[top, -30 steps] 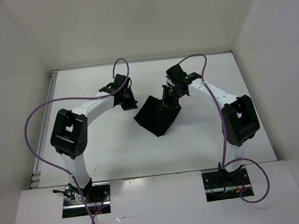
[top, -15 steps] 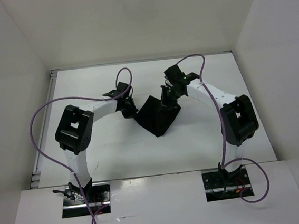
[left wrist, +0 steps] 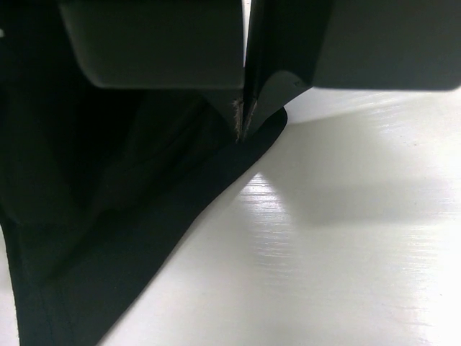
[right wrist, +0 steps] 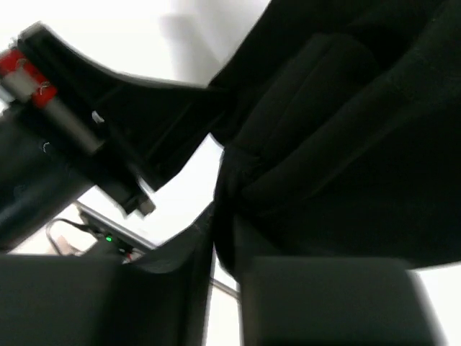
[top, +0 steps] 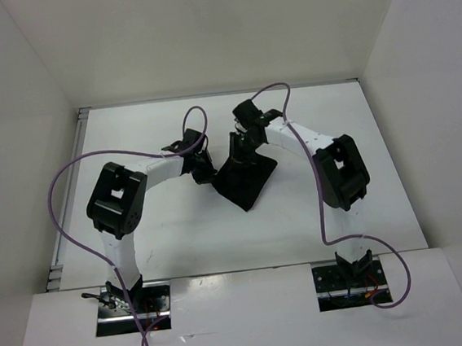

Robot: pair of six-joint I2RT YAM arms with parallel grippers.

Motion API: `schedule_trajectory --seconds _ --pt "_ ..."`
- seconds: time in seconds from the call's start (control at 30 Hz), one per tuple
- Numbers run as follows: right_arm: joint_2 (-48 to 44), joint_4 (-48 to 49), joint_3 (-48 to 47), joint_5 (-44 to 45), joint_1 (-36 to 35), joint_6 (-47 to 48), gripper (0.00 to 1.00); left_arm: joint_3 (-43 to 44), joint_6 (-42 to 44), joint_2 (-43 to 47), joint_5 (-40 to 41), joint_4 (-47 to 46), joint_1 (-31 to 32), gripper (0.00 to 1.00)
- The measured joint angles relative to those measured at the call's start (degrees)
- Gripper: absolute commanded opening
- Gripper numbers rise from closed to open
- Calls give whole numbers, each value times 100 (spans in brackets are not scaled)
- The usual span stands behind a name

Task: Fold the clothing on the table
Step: Fold the skirt

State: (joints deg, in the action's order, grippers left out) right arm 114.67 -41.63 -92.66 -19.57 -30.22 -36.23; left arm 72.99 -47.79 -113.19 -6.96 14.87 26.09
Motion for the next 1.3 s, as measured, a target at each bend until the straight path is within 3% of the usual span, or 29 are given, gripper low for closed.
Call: schedule_trajectory --seconds 0.03,0.13,0.37,0.43,0.53,0.57,0.63,0.77,0.93,1.3 --pt "92 0 -61 -22 -2 2 43 0 -15 -2 -4 0 0 0" --pt "249 9 -153 -94 -2 39 54 -2 -24 -4 -35 -2 -2 0" --pt "186 258 -761 -452 52 24 54 -4 -17 0 -59 13 -79 0" --pt "9 450 -717 -509 101 -17 51 -4 13 37 -52 79 -140 0" --pt "-474 682 -326 -413 229 -68 28 2 181 251 127 374 -330 0" --pt "-621 667 -236 -323 267 -83 14 37 273 367 199 518 -391 0" --pt "-839 623 -114 -144 334 -105 6 249 428 592 278 815 -503 0" --pt "-1139 638 527 92 391 -122 2 702 708 1139 151 949 -514 0" --pt "-977 555 1169 181 385 -144 2 800 774 1720 -774 870 -286 0" --pt "81 695 1141 251 385 -192 2 450 704 1665 -2092 466 533 0"
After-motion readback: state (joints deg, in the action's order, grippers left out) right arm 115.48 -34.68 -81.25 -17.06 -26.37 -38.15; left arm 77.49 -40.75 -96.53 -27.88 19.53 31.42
